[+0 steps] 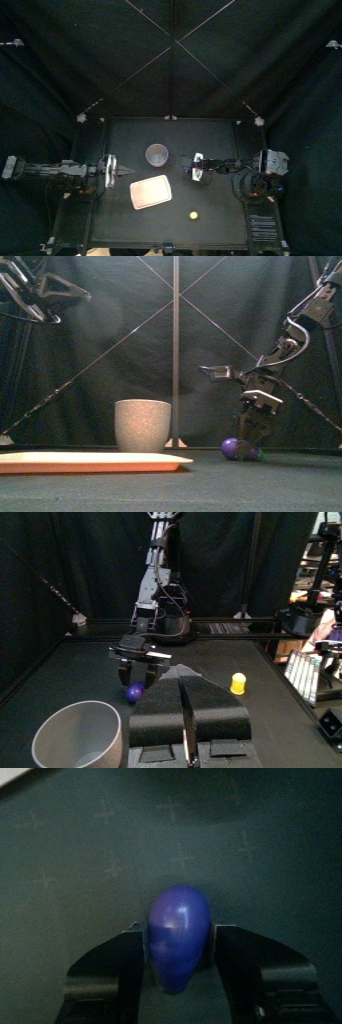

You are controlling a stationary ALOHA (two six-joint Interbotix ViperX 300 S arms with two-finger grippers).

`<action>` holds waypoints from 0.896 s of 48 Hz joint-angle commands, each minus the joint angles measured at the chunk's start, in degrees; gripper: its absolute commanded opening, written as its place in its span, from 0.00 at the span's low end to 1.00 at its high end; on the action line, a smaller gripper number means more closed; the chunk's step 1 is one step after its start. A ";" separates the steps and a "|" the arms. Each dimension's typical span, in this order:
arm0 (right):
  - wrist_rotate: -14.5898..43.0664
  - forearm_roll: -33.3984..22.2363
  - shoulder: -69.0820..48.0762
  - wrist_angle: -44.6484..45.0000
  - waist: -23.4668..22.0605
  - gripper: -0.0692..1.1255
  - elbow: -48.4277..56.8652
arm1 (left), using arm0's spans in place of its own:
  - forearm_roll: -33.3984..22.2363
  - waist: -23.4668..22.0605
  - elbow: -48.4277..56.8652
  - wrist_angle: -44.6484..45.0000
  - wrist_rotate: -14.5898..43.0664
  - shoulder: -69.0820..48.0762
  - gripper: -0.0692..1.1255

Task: Pick the eggplant then place it in the grey bowl
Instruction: Place eggplant in the grey bowl

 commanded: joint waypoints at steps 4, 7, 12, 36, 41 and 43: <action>0.09 0.18 -2.11 -0.18 0.09 0.49 -2.46 | 0.18 0.09 -0.62 -0.26 0.09 0.18 0.04; 0.00 0.26 -3.08 0.00 0.18 0.46 -4.39 | 0.18 0.18 -0.62 -0.26 0.09 0.18 0.04; -0.18 -0.18 -5.19 0.09 0.79 0.46 -8.35 | 0.18 0.18 -0.62 -0.26 0.09 0.18 0.04; 0.09 5.45 1.49 -4.04 3.78 0.49 -30.59 | 0.18 0.09 -0.62 -0.26 0.00 0.18 0.04; 0.09 6.42 3.96 -4.13 3.08 0.57 -31.82 | 0.18 0.09 -0.53 -0.26 0.00 0.09 0.04; 0.09 6.77 4.57 -4.13 2.90 0.62 -32.08 | 0.18 0.09 -0.62 -0.26 0.00 0.00 0.04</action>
